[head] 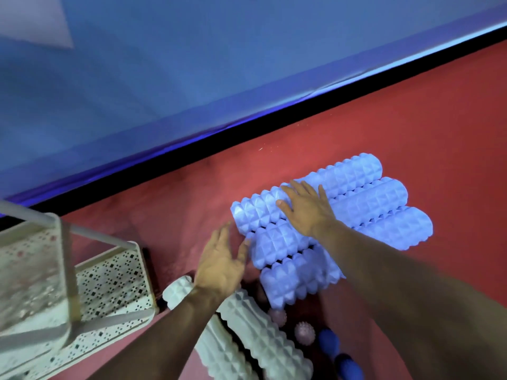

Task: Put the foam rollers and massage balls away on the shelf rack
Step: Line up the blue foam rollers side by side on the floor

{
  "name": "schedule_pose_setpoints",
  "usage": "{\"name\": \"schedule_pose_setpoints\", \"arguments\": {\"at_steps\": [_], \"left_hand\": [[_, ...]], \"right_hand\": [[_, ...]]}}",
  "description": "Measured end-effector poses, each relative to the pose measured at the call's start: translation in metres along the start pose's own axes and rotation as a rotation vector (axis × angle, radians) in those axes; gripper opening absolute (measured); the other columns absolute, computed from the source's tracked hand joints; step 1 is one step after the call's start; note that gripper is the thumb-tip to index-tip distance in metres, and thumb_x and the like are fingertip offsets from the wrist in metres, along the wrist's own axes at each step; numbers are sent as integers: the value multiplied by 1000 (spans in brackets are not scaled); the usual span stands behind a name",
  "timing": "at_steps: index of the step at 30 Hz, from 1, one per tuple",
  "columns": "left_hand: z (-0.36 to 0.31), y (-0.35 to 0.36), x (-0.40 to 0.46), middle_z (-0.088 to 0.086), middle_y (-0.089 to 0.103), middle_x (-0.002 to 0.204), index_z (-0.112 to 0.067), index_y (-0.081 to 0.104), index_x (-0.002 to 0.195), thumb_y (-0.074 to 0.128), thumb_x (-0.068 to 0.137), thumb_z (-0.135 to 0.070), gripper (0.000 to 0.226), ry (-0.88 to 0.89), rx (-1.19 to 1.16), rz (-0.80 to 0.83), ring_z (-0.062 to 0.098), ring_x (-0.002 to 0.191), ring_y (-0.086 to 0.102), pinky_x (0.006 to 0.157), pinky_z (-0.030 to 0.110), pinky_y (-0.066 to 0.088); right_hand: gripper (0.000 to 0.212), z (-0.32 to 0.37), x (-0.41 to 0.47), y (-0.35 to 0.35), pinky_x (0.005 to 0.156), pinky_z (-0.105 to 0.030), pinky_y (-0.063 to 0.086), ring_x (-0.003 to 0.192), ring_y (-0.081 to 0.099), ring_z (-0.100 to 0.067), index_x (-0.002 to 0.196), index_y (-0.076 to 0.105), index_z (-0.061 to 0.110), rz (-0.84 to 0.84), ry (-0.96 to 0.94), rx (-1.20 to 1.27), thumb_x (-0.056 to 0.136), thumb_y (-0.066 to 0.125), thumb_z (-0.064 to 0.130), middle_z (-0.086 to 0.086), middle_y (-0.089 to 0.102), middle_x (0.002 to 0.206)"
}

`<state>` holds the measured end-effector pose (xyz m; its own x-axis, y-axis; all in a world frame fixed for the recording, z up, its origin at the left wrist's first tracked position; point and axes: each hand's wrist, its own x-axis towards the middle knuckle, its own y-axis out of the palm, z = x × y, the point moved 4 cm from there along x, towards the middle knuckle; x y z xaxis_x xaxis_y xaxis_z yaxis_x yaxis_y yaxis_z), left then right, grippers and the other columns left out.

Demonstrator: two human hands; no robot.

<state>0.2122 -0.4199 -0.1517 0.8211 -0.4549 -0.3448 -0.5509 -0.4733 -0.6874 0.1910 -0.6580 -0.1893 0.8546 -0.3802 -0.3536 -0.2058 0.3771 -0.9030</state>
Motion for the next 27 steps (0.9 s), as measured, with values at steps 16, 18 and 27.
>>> {"name": "schedule_pose_setpoints", "arguments": {"at_steps": [16,18,27], "left_hand": [[22,-197,-310,1,41,156,-23,44,148,28,87,-68,78,141,540,47,27,136,48,113,39,39],[40,-223,-345,3,42,155,-20,47,146,29,88,-69,79,108,546,-5,29,135,48,112,40,40],[119,-276,-468,2,42,155,-21,45,149,22,85,-74,85,-26,498,-128,26,136,48,112,38,39]], "right_hand": [[59,219,-327,-87,119,-40,27,144,37,-24,154,36,28,41,-311,20,100,44,51,3,38,159],[59,244,-360,-90,121,-40,24,146,35,-24,154,37,27,22,-353,25,101,44,50,2,38,159],[60,325,-468,-81,124,-42,18,148,32,-25,153,39,24,-61,-513,-40,99,45,51,-1,37,160]]}}
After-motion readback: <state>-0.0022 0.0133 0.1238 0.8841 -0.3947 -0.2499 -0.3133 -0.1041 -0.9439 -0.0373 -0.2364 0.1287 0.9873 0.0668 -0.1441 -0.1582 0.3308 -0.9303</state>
